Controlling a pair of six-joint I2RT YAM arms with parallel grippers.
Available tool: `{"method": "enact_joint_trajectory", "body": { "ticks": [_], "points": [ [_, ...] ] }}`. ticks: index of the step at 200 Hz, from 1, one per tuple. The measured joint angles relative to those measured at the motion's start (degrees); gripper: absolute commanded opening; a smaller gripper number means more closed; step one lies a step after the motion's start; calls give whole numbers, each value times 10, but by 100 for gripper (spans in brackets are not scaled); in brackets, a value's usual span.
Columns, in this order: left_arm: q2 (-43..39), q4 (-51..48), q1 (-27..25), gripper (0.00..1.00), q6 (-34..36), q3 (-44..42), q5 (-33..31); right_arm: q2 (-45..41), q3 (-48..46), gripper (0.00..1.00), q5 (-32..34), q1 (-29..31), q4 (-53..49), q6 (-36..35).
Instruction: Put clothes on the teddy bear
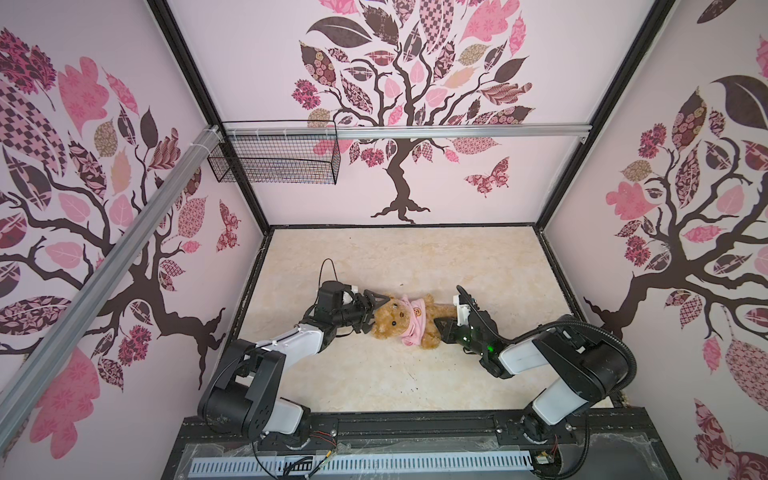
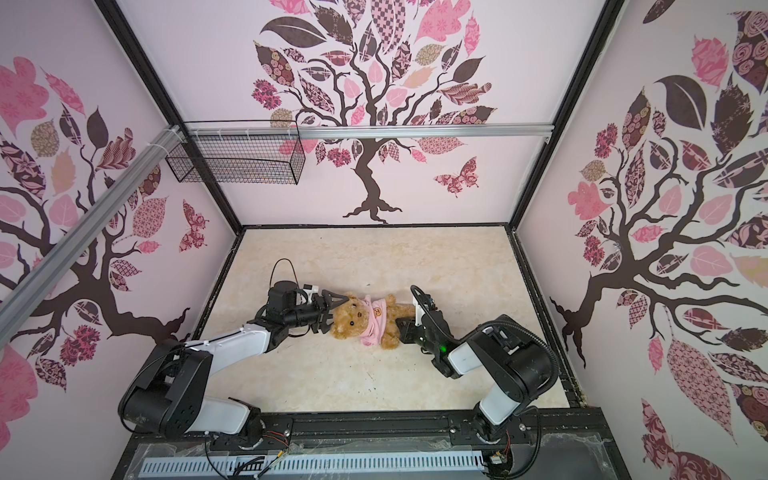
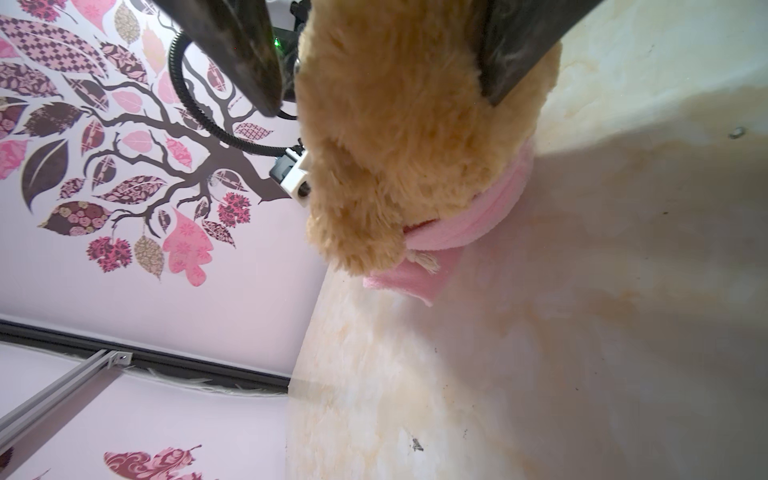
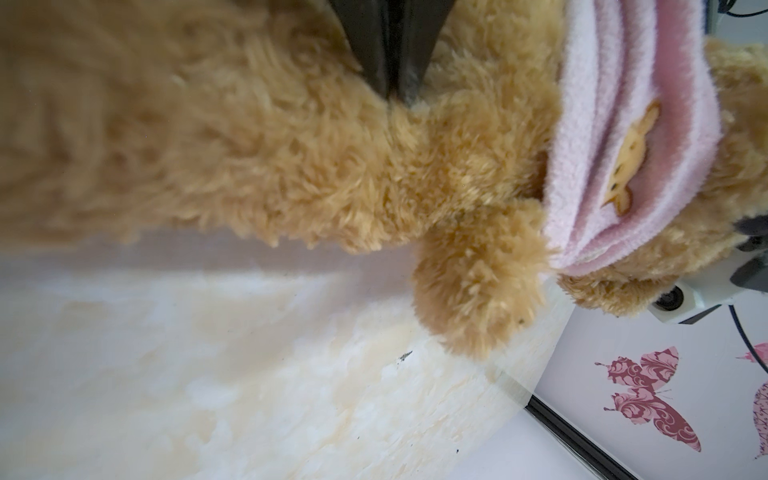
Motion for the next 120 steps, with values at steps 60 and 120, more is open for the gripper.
{"method": "enact_joint_trajectory", "body": {
  "ticks": [60, 120],
  "points": [
    [17, -29, -2, 51, 9, 23, 4, 0, -14, 10, 35, 19, 15, 0],
    [48, -23, -4, 4, 60, 28, 0, -57, -20, 32, 45, 23, -46, -20]
  ]
}}
